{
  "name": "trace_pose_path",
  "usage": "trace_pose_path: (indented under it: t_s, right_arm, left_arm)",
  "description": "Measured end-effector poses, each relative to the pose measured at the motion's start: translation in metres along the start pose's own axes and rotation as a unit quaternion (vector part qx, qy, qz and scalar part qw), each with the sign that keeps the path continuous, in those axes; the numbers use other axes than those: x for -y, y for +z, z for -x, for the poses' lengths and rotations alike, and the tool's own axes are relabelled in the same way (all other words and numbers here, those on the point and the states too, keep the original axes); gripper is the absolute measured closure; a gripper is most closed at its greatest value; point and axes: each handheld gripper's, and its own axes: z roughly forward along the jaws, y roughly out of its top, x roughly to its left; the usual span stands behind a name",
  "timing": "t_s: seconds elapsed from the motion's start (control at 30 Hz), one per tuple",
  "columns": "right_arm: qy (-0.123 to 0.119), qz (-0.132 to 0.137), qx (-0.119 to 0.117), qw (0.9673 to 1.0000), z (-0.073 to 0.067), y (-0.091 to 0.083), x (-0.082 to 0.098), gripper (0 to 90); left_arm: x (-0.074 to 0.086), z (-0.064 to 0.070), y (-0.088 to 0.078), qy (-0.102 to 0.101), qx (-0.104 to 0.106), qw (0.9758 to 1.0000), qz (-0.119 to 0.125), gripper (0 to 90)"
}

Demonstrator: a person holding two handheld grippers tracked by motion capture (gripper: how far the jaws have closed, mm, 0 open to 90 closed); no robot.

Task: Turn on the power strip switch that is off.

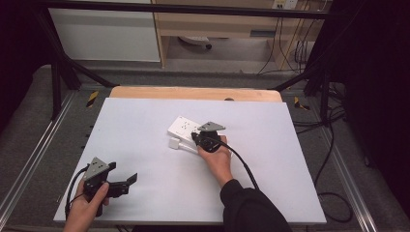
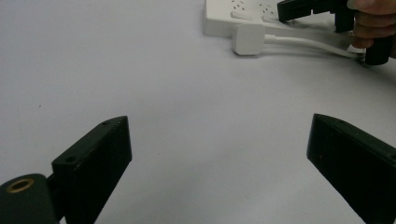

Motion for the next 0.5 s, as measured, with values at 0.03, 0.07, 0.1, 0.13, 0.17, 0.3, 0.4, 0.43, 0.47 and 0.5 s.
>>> trace_pose_path:
  t_s: [0.03, 0.07, 0.1, 0.13, 0.17, 0.3, 0.4, 0.43, 0.47, 0.5]
  right_arm:
    - [-0.002, 0.001, 0.0, 1.0, -0.0001, 0.0002, 0.0, 90.0]
    - [0.0, 0.001, 0.001, 1.0, -0.0006, 0.0004, 0.0, 90.0]
    - [0.0, 0.001, 0.0, 1.0, -0.0009, 0.0005, -0.0001, 90.0]
    - [0.0, 0.001, 0.001, 1.0, -0.0012, 0.0006, -0.0002, 90.0]
    - [0.0, 0.0, 0.001, 1.0, -0.0017, 0.0006, -0.0003, 90.0]
    - [-0.002, 0.0, 0.003, 1.0, -0.0034, 0.0011, -0.0008, 90.0]
    - [-0.001, 0.0, 0.003, 1.0, -0.0034, 0.0011, -0.0009, 90.0]
    - [-0.001, -0.001, 0.003, 1.0, -0.0037, 0.001, -0.001, 90.0]
    - [-0.001, -0.001, 0.003, 1.0, -0.0039, 0.001, -0.001, 90.0]
    - [0.0, -0.001, 0.003, 1.0, -0.0043, 0.001, -0.001, 90.0]
  left_arm:
    - [0.0, -0.0001, -0.0001, 0.001, -0.001, 1.0, 0.0, 6.6]
    - [0.0, 0.0, 0.0, 0.0, 0.0, 1.0, 0.0, 6.6]
    - [0.0, 0.0, 0.0, 0.0, 0.0, 1.0, 0.0, 6.6]
    - [0.0, 0.0, 0.0, 0.0, 0.0, 1.0, 0.0, 6.6]
    - [0.0001, 0.0001, 0.0, 0.001, 0.0, 1.0, 0.0, 6.6]
    - [0.0001, 0.0, -0.0001, 0.001, -0.001, 1.0, 0.0, 6.6]
    - [0.0001, 0.0, -0.0001, 0.003, -0.002, 1.0, 0.0, 6.6]
    - [0.0, 0.0, -0.0001, 0.004, -0.002, 1.0, -0.001, 6.6]
    - [0.0001, 0.0002, 0.0, 0.004, -0.002, 1.0, -0.001, 6.6]
    - [0.0, 0.0002, -0.0001, 0.005, -0.003, 1.0, -0.001, 6.6]
